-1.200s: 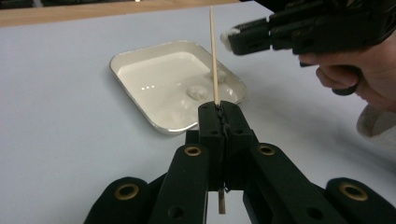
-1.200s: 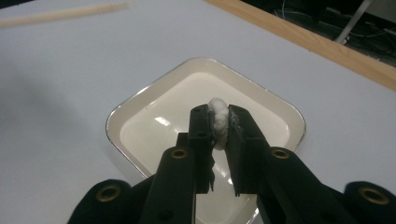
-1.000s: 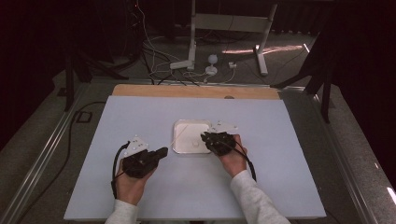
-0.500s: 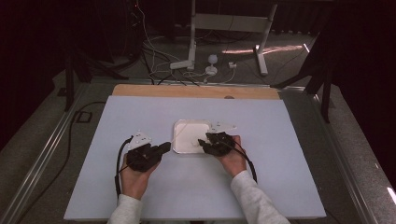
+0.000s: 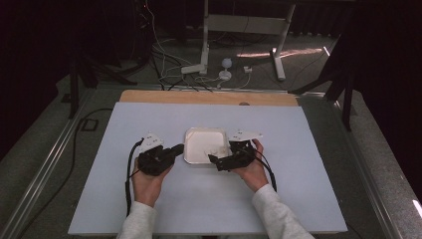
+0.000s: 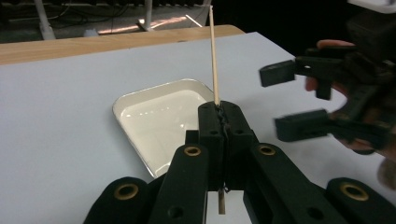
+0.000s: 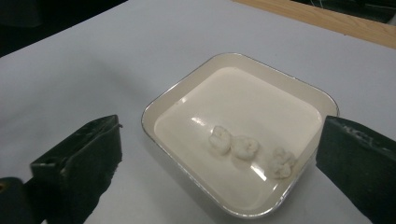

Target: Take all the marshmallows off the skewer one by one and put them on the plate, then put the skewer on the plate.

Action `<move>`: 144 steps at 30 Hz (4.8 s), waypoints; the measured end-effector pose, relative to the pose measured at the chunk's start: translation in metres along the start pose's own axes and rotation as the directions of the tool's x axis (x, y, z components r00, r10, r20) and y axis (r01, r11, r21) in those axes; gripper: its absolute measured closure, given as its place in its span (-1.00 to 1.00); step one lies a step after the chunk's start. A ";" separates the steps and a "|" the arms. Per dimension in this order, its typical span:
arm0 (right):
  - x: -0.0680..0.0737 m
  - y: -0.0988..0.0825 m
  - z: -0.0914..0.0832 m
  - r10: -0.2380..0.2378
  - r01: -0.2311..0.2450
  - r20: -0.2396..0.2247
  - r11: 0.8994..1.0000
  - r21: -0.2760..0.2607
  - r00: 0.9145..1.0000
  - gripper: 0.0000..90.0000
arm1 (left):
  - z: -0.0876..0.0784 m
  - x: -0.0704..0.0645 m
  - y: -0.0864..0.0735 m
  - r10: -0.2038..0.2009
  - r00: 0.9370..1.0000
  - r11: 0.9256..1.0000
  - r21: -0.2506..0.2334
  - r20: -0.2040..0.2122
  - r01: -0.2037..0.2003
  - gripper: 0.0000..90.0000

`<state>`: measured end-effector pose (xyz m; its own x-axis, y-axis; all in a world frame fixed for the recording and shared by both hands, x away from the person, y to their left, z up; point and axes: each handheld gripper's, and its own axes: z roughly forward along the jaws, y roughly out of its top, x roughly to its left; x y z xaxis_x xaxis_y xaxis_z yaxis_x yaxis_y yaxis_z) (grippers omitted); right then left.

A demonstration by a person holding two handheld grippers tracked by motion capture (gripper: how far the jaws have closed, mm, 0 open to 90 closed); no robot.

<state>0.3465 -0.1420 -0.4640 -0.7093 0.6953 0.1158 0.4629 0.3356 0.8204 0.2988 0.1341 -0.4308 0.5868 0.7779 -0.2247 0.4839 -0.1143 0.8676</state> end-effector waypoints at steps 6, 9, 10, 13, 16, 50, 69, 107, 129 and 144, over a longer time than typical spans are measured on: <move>-0.003 -0.003 -0.011 -0.003 0.003 0.002 1.000 -0.010 1.000 -1.00 | 0.011 0.001 0.004 0.009 1.000 1.000 -0.002 -0.003 -0.009 0.99; -0.006 -0.005 -0.017 0.002 -0.002 0.012 1.000 -0.018 1.000 -1.00 | 0.017 0.000 0.005 0.010 1.000 1.000 -0.002 -0.003 -0.010 0.99; -0.007 -0.006 -0.018 0.004 -0.004 0.015 1.000 -0.020 1.000 -1.00 | 0.019 0.000 0.005 0.011 1.000 1.000 -0.003 -0.005 -0.011 0.99; -0.009 -0.008 -0.023 -0.003 0.003 0.019 1.000 -0.020 1.000 -1.00 | 0.023 -0.001 0.006 0.007 1.000 1.000 -0.005 -0.009 -0.007 0.99; -0.010 -0.011 -0.028 -0.003 0.003 0.024 1.000 -0.024 1.000 -1.00 | 0.027 -0.001 0.007 0.009 1.000 1.000 0.000 -0.009 -0.009 0.99; -0.025 -0.065 -0.095 0.039 -0.024 0.118 0.992 -0.127 0.992 -1.00 | 0.066 0.004 0.006 -0.018 0.998 1.000 0.012 -0.068 0.018 0.99; -0.034 -0.073 -0.110 0.076 -0.051 0.156 0.986 -0.162 0.985 -1.00 | 0.095 0.000 -0.010 -0.027 0.993 0.996 0.076 -0.113 0.036 0.99; -0.035 -0.075 -0.108 0.072 -0.048 0.165 0.988 -0.146 0.984 -1.00 | 0.106 0.017 -0.023 -0.169 0.972 0.983 0.045 -0.161 0.178 -0.35; -0.035 -0.080 -0.115 0.075 -0.045 0.177 0.985 -0.166 0.981 -1.00 | 0.020 0.029 -0.019 0.001 0.999 1.000 0.013 -0.038 0.000 -0.99; -0.032 -0.082 -0.112 0.061 -0.031 0.172 0.984 -0.173 0.983 -1.00 | -0.035 0.037 -0.042 0.081 0.994 0.994 -0.074 -0.069 -0.086 -0.99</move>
<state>0.2722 -0.2630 -0.4726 -0.5778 0.8134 0.0674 0.3851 0.1989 0.9012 0.2771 0.1889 -0.4601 0.5774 0.8072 -0.1228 0.3821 -0.1343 0.9143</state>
